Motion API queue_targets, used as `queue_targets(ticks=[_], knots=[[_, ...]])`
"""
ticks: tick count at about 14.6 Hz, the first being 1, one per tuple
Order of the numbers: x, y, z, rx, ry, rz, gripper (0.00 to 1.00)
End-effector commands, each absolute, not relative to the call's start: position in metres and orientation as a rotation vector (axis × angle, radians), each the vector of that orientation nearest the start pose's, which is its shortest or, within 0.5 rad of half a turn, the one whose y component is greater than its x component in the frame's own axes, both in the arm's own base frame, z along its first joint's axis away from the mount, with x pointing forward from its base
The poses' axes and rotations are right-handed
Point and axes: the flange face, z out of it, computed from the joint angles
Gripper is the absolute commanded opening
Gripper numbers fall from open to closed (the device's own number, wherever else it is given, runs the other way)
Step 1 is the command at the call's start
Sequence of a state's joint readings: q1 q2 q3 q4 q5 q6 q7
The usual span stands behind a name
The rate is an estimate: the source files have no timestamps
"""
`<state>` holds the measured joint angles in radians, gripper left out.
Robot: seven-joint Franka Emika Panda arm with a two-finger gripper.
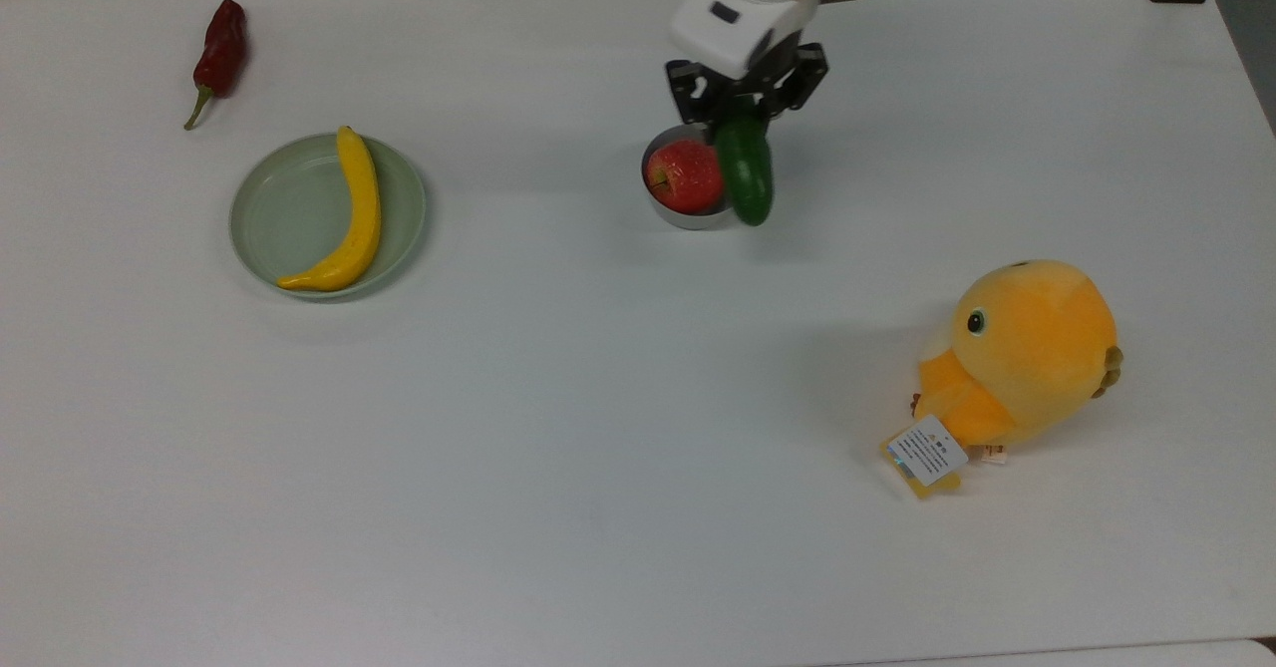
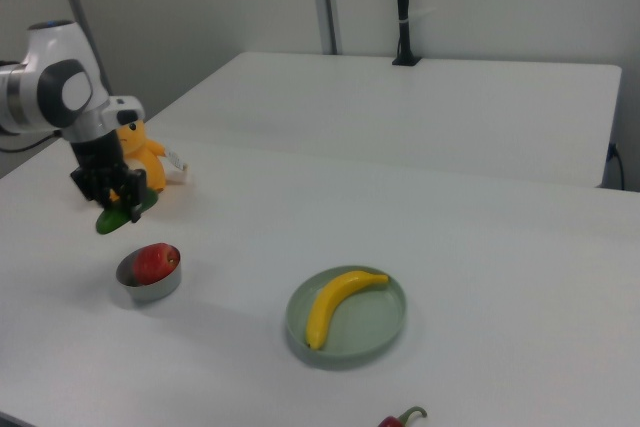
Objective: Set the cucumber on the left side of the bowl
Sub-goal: 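Carry the cucumber to beside the metal bowl with the apple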
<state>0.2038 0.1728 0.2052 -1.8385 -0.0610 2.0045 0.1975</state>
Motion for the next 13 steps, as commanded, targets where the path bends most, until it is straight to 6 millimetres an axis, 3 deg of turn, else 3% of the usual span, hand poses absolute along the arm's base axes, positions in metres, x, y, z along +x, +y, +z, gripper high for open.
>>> queue_targets(ticks=[1,5,8,13], knots=[[0.532,0.263,0.418,-3.115,-0.487,0.071,0.17],[0.526,0.285,0.397,-3.107,-0.455,0.113,0.17],[0.529,0.303,0.378,-3.097,-0.174,0.0,0.18],[0.524,0.312,0.363,-3.105,-0.065,0.007,0.19]])
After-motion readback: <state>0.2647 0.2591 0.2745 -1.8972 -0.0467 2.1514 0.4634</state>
